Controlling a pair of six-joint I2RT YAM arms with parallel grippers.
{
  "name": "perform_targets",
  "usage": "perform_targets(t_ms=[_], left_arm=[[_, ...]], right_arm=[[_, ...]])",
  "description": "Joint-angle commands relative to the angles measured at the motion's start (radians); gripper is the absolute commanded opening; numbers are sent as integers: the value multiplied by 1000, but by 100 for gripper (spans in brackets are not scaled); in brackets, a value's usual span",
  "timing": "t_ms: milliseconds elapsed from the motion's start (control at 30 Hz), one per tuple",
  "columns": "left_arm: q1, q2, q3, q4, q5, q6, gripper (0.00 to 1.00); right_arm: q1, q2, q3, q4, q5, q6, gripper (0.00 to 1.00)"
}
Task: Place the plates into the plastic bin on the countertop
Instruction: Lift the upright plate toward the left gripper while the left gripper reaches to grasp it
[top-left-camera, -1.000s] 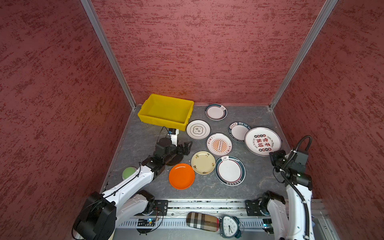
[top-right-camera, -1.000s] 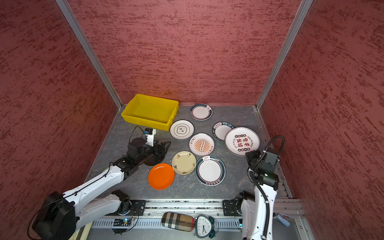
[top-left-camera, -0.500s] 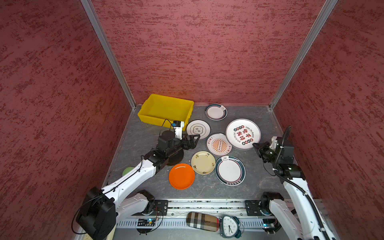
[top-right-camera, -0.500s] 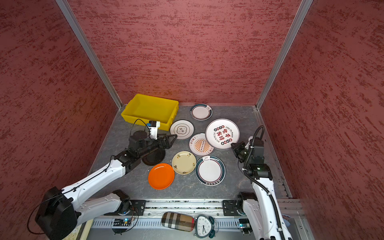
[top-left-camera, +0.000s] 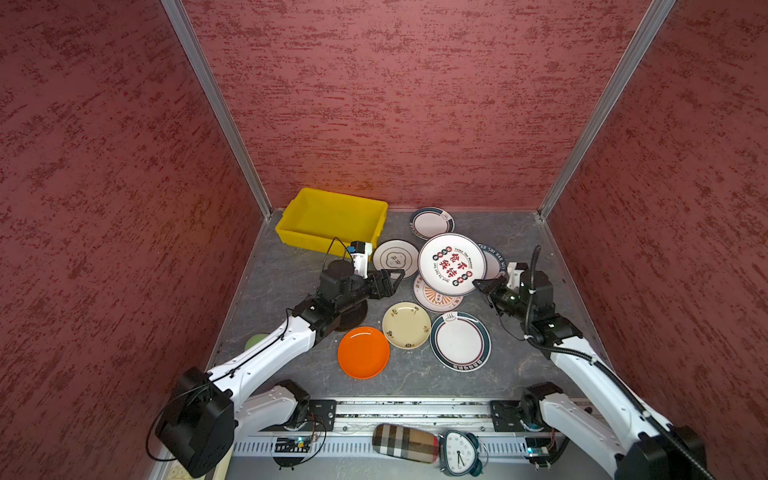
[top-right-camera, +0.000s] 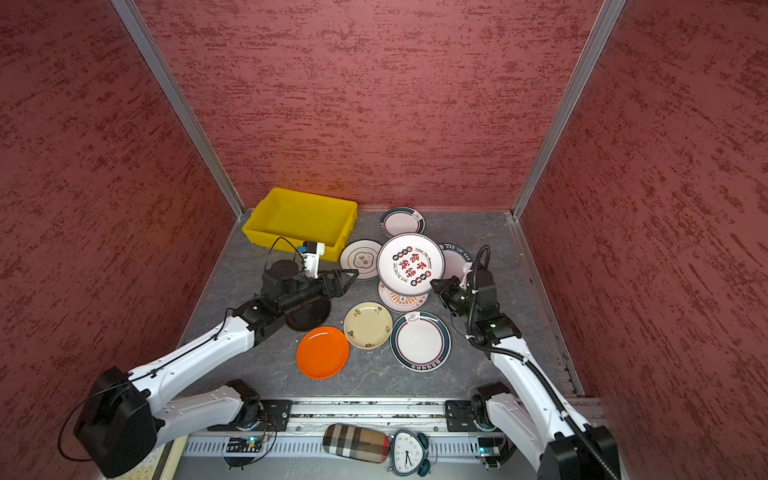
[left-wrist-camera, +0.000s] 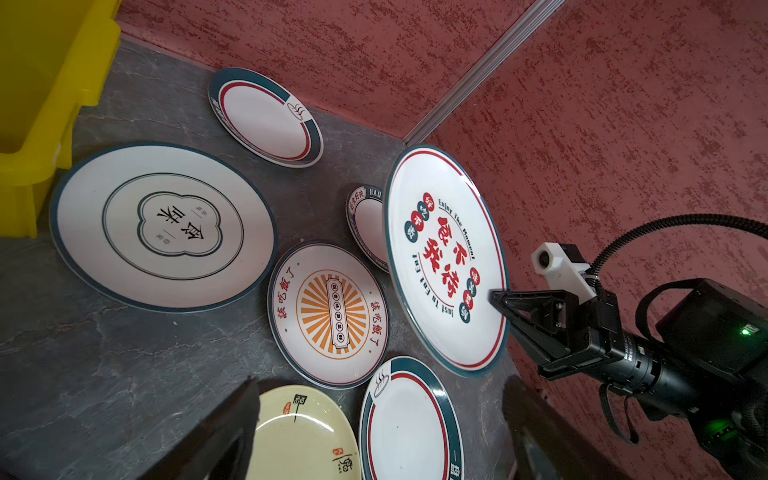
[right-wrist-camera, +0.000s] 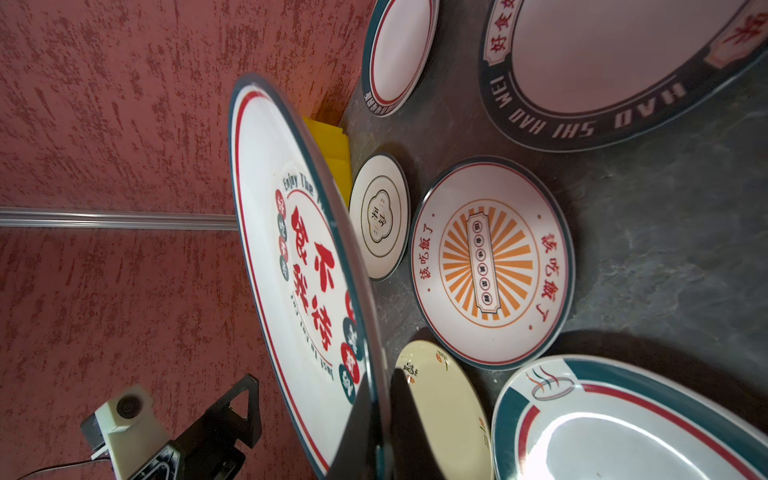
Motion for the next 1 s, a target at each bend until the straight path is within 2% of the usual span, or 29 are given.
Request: perform_targets(t_ms=[0,233,533,800,967], left_arm=[[-3,39,51,57,52,-26,84],[-1,131,111,28,82,-50,78],[20,191,134,39,41,-55,79],[43,267,156,109,81,-93,80],[76,328,174,116,136,-114,71]], right_arm=[[24,31,55,165,-7,14,0],[43,86,38,269,-33,9,0],[46,125,56,335,-106,4,0],[52,214,109,390,-189,-10,0],[61,250,77,459,-199,12,0]])
